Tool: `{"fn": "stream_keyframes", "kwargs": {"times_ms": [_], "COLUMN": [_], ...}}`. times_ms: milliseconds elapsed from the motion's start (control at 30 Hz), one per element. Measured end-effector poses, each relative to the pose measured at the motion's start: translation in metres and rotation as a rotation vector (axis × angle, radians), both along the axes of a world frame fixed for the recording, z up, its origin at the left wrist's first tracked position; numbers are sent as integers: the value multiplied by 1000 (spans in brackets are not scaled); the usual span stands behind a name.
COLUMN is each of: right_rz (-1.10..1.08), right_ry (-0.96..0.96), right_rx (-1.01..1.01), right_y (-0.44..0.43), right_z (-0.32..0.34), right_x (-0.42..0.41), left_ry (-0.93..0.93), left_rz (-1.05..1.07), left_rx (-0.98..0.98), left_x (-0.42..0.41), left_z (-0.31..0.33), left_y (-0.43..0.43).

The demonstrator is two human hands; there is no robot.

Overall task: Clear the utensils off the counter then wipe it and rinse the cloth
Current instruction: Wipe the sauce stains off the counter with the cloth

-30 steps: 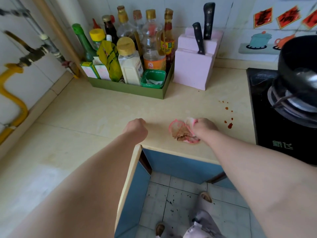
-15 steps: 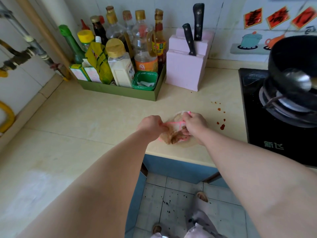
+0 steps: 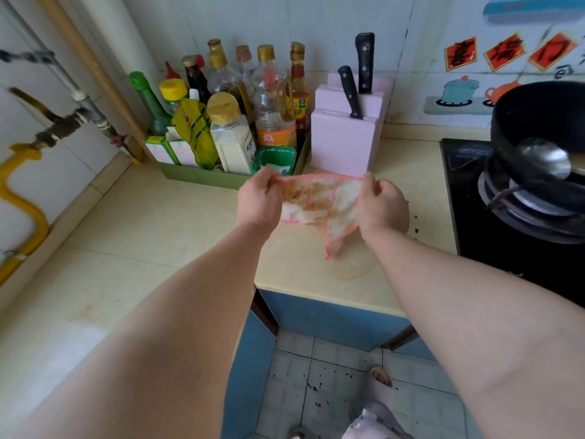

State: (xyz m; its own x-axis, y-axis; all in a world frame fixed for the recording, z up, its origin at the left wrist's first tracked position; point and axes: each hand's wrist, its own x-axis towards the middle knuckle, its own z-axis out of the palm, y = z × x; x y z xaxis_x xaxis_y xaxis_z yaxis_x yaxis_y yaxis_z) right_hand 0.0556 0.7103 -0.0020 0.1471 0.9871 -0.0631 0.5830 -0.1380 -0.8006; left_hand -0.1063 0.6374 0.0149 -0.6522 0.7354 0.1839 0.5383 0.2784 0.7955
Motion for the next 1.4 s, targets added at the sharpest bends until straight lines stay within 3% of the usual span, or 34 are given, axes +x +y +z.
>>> {"fn": "stream_keyframes", "kwargs": {"times_ms": [33, 100, 133, 167, 233, 267, 367, 467, 633, 733, 933, 1100, 1200, 1400], "right_rz": [-19, -47, -60, -67, 16, 106, 508, 851, 1120, 1149, 1140, 1016, 922, 786], "right_ry": [-31, -161, -228, -283, -358, -377, -454, -632, -828, -902, -834, -841, -856, -857], "right_rx": [-16, -146, -220, -256, -231, -215, -252, -204, 2, 102, 13, -25, -38, -40], "right_y": [0, -2, -4, -7, -17, -22, -41, -55, -51, -45, -31, 2, 29, 72], "right_z": [1, -3, -7, -11, -23, -31, -57, -79, -100, -107, -105, -107, -110, -118], "right_x": [1, 4, 8, 11, 13, 12, 2, -16, -37, -49, -57, -39, -20, 4], "left_ry": [-33, -25, -60, -125, -172, -104, 140, 222, 258, 278, 397, 360, 319, 476], "left_rz": [-71, -245, -273, -289, -202, -149, -100, -82, -19, -17, -107, -89, -54, -171], "left_rx": [-145, -672, -851, -898, -760, -718, -788, -805, -761, -721, -636, -600, -622, -731], "left_x": [0, 3, 3, 1, -2, -3, -10, -16, -23, -25, -19, -3, 7, 22], "left_z": [-1, -12, -21, -31, -45, -49, -60, -65, -72, -75, -75, -77, -81, -93], "left_y": [1, -2, -8, -13, -25, -30, -36, -36, -28, -23, 0, 32, 51, 80]}}
